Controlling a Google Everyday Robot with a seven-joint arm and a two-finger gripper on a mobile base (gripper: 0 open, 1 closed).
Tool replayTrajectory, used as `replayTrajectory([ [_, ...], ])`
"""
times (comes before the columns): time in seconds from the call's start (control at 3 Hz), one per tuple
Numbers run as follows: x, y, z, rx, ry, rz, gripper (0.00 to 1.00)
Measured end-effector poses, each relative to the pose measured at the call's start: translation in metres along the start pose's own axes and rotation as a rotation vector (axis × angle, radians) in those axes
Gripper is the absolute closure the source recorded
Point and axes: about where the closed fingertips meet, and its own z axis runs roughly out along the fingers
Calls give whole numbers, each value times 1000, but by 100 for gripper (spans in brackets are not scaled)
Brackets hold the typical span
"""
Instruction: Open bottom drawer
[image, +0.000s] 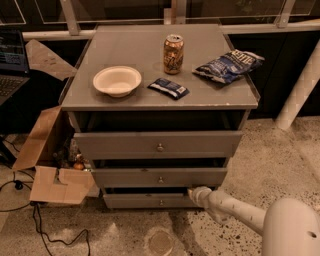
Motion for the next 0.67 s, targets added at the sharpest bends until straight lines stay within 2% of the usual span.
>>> replayTrajectory([
  [0.67, 1, 2, 4, 12, 12, -16, 100],
])
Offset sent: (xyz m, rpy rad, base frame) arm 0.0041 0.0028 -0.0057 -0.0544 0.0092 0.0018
